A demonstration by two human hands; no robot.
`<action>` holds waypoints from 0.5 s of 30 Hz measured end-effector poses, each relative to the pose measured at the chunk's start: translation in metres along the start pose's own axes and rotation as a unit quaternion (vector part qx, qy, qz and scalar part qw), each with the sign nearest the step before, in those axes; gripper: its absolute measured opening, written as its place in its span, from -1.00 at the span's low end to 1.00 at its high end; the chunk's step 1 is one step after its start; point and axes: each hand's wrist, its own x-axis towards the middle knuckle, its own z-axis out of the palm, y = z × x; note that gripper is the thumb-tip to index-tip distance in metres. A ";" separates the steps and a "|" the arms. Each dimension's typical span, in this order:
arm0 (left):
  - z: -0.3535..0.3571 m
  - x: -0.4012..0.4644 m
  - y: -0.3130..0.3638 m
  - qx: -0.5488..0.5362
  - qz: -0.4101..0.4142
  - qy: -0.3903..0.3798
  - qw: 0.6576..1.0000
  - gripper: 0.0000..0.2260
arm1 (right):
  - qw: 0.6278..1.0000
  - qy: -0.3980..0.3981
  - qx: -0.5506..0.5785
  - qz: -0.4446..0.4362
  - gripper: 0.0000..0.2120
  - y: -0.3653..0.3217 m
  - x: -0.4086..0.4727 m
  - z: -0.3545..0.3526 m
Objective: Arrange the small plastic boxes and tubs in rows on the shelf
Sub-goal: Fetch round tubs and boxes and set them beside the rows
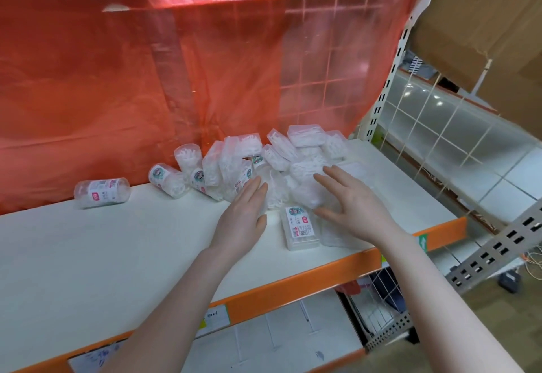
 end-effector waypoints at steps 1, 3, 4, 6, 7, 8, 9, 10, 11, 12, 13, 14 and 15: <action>-0.001 -0.003 0.000 -0.004 0.003 -0.003 1.000 -0.44 | 1.000 -0.015 -0.002 -0.010 -0.39 0.000 0.002 0.000; -0.003 -0.010 -0.001 -0.003 0.018 -0.014 1.000 -0.42 | 1.000 -0.021 -0.003 -0.020 -0.44 0.001 0.005 0.001; -0.004 -0.015 -0.003 -0.001 0.028 -0.020 0.999 -0.40 | 1.000 -0.018 -0.011 -0.021 -0.46 0.000 0.005 0.001; -0.007 -0.026 -0.007 0.003 0.048 -0.035 0.998 -0.36 | 0.999 -0.017 -0.040 -0.020 -0.47 0.001 0.005 0.001; -0.008 -0.031 -0.009 0.006 0.053 -0.044 0.998 -0.35 | 0.998 -0.019 -0.053 -0.019 -0.48 0.002 0.004 0.001; -0.010 -0.037 -0.012 0.009 0.056 -0.055 0.997 -0.34 | 0.998 -0.023 -0.060 -0.021 -0.49 0.002 0.003 0.000; -0.011 -0.042 -0.014 0.015 0.057 -0.066 0.996 -0.34 | 0.998 -0.027 -0.057 -0.024 -0.51 0.002 0.003 -0.001; -0.013 -0.046 -0.016 0.021 0.058 -0.076 0.995 -0.36 | 0.998 -0.030 -0.048 -0.027 -0.54 0.001 0.003 -0.003; -0.014 -0.049 -0.017 0.023 0.056 -0.084 0.995 -0.38 | 0.999 -0.031 -0.035 -0.028 -0.57 0.000 0.004 -0.005; -0.014 -0.051 -0.017 0.022 0.050 -0.089 0.995 -0.39 | 0.999 -0.034 -0.022 -0.026 -0.61 -0.001 0.006 -0.007; -0.014 -0.052 -0.016 0.020 0.041 -0.088 0.995 -0.40 | 0.999 -0.038 -0.009 -0.022 -0.64 -0.003 0.009 -0.008; -0.013 -0.052 -0.014 0.019 0.030 -0.081 0.996 -0.40 | 0.999 -0.046 0.003 -0.017 -0.67 -0.004 0.012 -0.010; -0.012 -0.051 -0.012 0.021 0.016 -0.070 0.997 -0.40 | 0.998 -0.056 0.018 -0.012 -0.69 -0.005 0.016 -0.011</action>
